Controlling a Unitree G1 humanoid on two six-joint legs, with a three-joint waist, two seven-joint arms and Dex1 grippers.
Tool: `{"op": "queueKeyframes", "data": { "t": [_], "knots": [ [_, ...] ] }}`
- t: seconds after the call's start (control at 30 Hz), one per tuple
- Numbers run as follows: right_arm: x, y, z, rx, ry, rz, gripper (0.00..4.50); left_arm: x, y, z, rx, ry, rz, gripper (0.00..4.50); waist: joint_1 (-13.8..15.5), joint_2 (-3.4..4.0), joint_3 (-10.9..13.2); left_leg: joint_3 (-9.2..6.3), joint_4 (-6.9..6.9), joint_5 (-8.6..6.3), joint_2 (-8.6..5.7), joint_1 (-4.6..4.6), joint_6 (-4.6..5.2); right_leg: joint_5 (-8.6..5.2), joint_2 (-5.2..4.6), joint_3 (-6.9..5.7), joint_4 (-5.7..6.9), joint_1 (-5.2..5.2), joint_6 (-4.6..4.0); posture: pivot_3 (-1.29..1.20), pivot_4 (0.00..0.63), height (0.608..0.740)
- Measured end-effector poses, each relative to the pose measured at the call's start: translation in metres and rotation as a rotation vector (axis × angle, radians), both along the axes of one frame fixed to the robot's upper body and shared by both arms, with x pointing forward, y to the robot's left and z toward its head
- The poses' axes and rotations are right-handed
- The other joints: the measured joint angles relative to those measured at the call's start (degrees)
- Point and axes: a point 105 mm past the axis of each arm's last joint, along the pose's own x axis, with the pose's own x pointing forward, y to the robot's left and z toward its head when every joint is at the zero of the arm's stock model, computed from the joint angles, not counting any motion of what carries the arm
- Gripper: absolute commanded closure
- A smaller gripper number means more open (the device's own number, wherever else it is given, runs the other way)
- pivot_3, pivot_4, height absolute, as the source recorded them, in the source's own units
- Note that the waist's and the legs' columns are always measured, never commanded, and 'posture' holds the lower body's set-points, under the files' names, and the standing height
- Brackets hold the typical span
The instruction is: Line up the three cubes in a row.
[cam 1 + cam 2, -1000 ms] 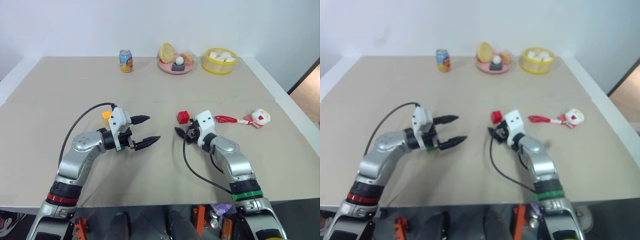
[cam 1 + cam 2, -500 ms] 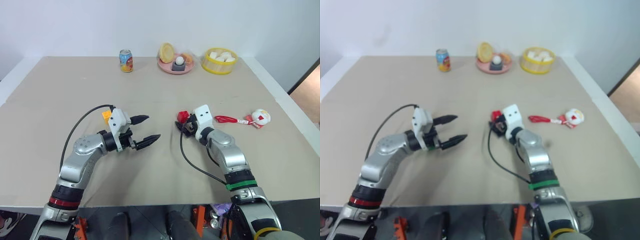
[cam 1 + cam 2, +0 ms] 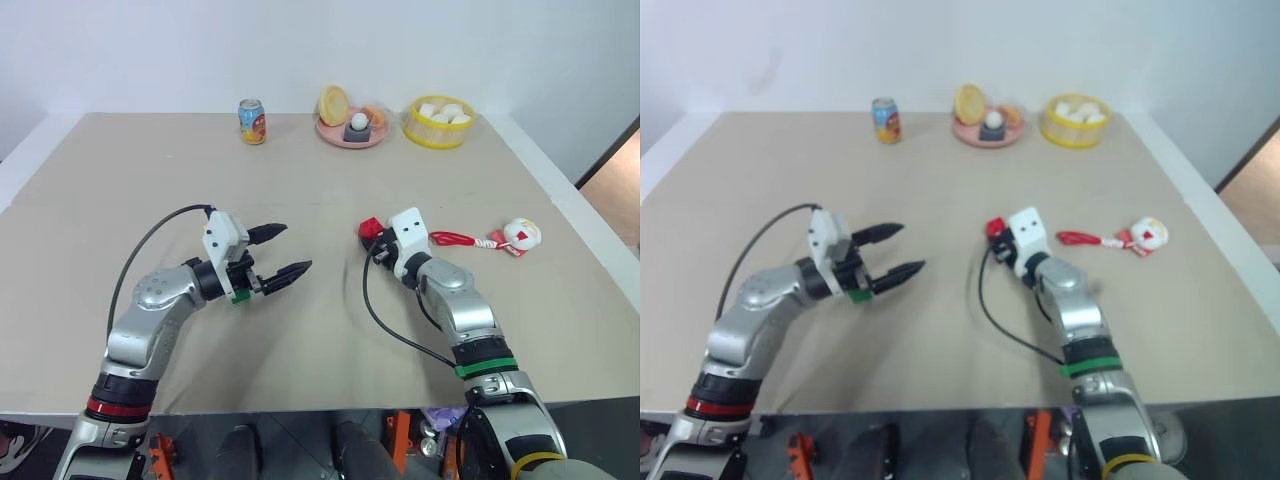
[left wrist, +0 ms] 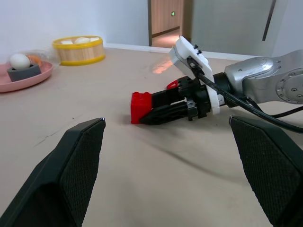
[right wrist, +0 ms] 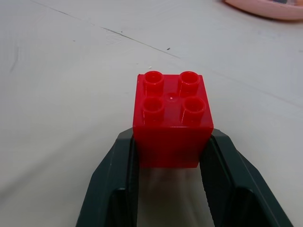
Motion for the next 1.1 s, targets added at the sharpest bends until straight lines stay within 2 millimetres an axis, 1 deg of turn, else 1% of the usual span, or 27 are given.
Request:
{"op": "queueKeyframes", "data": {
  "t": [0.1, 0.13, 0.2, 0.27, 0.33, 0.43, 0.57, 0.67, 0.73, 0.8, 0.9, 1.1],
  "knots": [
    [-0.010, -0.009, 0.012, -0.015, 0.001, 0.139, 3.28, -0.005, 0.009, -0.002, 0.031, 0.020, -0.024, 0.15, 0.0, 0.01, 0.0, 0.00, -0.05, 0.00, 0.00, 0.00, 0.00, -0.04, 0.00, 0.00, 0.00, 0.00, 0.00, 0.00, 0.150, 0.740],
    [-0.017, -0.012, 0.017, -0.024, -0.002, 0.198, 3.28, -0.007, 0.012, -0.004, 0.044, 0.024, -0.034, 0.15, 0.0, 0.01, 0.0, -0.01, -0.06, 0.00, 0.00, 0.00, 0.00, -0.06, 0.00, 0.00, -0.01, -0.01, 0.00, 0.00, 0.150, 0.740],
    [-0.033, -0.015, 0.028, -0.050, -0.004, 0.331, 3.28, -0.011, 0.015, -0.006, 0.071, 0.025, -0.059, 0.15, 0.1, 0.01, 0.0, -0.01, -0.08, -0.02, -0.01, 0.00, -0.01, -0.10, -0.01, -0.01, -0.02, 0.00, -0.01, 0.00, 0.150, 0.740],
    [-0.054, -0.019, 0.033, -0.085, 0.035, 0.487, 3.28, -0.016, 0.015, -0.006, 0.083, 0.015, -0.100, 0.15, 0.1, 0.01, 0.0, 0.00, -0.10, -0.03, -0.01, 0.00, -0.02, -0.13, -0.02, -0.01, -0.03, 0.00, -0.02, 0.00, 0.150, 0.740],
    [-0.068, -0.024, 0.040, -0.105, 0.078, 0.585, 3.28, -0.019, 0.015, -0.005, 0.085, 0.013, -0.133, 0.15, 0.1, 0.01, 0.0, 0.01, -0.10, -0.03, -0.01, 0.01, -0.03, -0.13, -0.03, -0.01, -0.03, -0.01, -0.03, 0.00, 0.150, 0.740],
    [-0.087, -0.019, 0.049, -0.120, 0.104, 0.710, 3.28, -0.024, 0.014, -0.003, 0.071, 0.011, -0.181, 0.15, -0.1, 0.00, 0.0, 0.02, -0.11, -0.04, 0.04, 0.08, -0.03, -0.11, 0.00, -0.03, -0.03, -0.02, -0.08, 0.00, 0.150, 0.740],
    [-0.103, -0.018, 0.038, -0.136, 0.163, 0.792, 3.28, -0.025, 0.019, 0.004, 0.061, -0.040, -0.180, 0.15, -0.1, -0.01, 0.0, 0.02, -0.11, -0.04, 0.03, 0.06, -0.03, -0.12, -0.03, -0.04, -0.03, -0.02, -0.09, 0.00, 0.150, 0.740],
    [-0.112, -0.016, 0.024, -0.158, 0.202, 0.843, 3.28, -0.025, 0.023, 0.002, 0.059, -0.035, -0.166, 0.15, 0.0, -0.01, 0.0, 0.06, -0.11, -0.04, 0.01, 0.04, -0.04, -0.13, -0.06, -0.02, -0.05, -0.04, -0.07, 0.00, 0.150, 0.740],
    [-0.114, -0.013, 0.016, -0.179, 0.208, 0.867, 3.28, -0.026, 0.024, -0.002, 0.057, -0.019, -0.157, 0.15, -0.1, -0.02, 0.0, 0.09, -0.11, -0.05, 0.01, 0.03, -0.05, -0.12, -0.06, -0.01, -0.04, -0.09, -0.08, 0.00, 0.150, 0.740],
    [-0.111, -0.004, 0.011, -0.168, 0.196, 0.885, 3.28, -0.029, 0.024, -0.004, 0.056, -0.016, -0.148, 0.15, -0.2, -0.05, 0.0, 0.07, -0.11, -0.05, 0.05, 0.04, -0.05, -0.10, -0.01, -0.02, -0.03, -0.10, -0.10, 0.00, 0.150, 0.740],
    [-0.108, 0.007, 0.004, -0.170, 0.189, 0.918, 3.28, -0.033, 0.023, -0.001, 0.060, -0.029, -0.155, 0.15, -0.1, -0.04, 0.0, 0.06, -0.11, -0.04, 0.04, 0.03, -0.05, -0.09, -0.02, -0.03, -0.02, -0.10, -0.11, 0.00, 0.150, 0.740],
    [-0.095, 0.012, 0.001, -0.205, 0.189, 0.959, 3.28, -0.034, 0.033, 0.007, 0.066, -0.051, -0.111, 0.15, 0.0, -0.05, 0.1, 0.06, -0.11, -0.04, 0.03, 0.03, -0.05, -0.11, -0.03, -0.04, -0.03, -0.09, -0.10, 0.00, 0.150, 0.740]
  ]
}}
